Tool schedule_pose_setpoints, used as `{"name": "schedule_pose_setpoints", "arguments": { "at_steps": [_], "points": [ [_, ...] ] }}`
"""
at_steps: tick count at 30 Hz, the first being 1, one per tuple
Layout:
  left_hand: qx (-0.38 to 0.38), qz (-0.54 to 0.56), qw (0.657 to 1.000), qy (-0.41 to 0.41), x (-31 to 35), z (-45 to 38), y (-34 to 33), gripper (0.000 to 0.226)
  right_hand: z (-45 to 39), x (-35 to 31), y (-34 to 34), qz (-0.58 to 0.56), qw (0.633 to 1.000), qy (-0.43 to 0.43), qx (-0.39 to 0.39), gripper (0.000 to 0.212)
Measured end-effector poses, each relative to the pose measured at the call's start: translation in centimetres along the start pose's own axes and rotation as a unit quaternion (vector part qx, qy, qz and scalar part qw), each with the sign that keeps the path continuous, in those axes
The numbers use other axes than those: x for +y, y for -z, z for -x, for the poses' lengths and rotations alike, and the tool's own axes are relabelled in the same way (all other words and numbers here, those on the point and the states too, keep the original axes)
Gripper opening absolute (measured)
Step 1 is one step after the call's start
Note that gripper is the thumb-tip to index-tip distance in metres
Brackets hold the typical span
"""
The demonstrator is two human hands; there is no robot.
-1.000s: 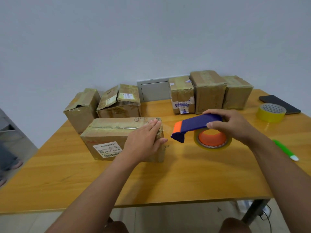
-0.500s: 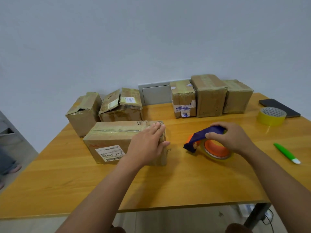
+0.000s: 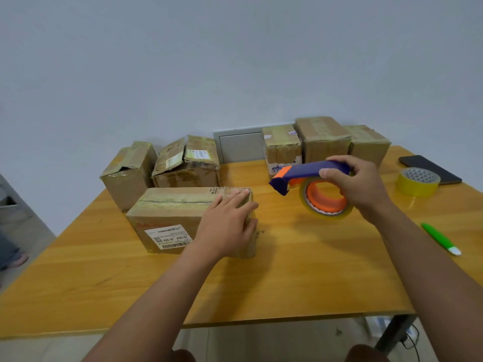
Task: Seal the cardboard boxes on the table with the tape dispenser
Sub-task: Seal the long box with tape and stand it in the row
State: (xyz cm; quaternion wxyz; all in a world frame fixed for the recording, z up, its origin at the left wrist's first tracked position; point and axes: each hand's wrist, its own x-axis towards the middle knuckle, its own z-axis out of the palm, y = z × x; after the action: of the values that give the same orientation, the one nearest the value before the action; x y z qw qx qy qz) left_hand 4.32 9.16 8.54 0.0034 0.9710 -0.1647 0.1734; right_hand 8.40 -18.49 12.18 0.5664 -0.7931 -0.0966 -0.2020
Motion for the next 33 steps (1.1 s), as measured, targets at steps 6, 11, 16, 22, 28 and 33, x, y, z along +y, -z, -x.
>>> {"name": "schedule_pose_setpoints", "arguments": {
  "at_steps": [6,11,16,22,28,33],
  "points": [
    [0.064,0.039,0.996,0.057,0.9,-0.1,-0.2,0.037,0.6,0.0,-2.0,-0.058,0.998,-0.023,0.025,0.046],
    [0.136,0.003,0.985,0.103,2.3,-0.4,-1.4,0.039,1.2,-0.1,-3.5,-0.08,0.996,-0.025,0.024,0.034],
    [0.142,-0.029,0.977,0.153,2.7,-0.6,-2.0,0.04,1.5,0.0,-4.4,-0.074,0.996,-0.026,0.038,0.032],
    [0.123,-0.022,0.98,0.156,2.8,-0.8,-1.8,0.044,1.5,-0.1,-4.8,-0.073,0.996,-0.01,0.054,0.036],
    [0.086,-0.005,0.986,0.141,2.8,-0.7,-1.1,0.049,1.2,-0.9,-4.9,-0.087,0.994,0.003,0.065,0.033],
    [0.051,0.0,0.99,0.133,2.5,-0.7,-1.0,0.058,1.1,-1.5,-5.2,-0.082,0.994,0.005,0.067,0.041]
  ]
}}
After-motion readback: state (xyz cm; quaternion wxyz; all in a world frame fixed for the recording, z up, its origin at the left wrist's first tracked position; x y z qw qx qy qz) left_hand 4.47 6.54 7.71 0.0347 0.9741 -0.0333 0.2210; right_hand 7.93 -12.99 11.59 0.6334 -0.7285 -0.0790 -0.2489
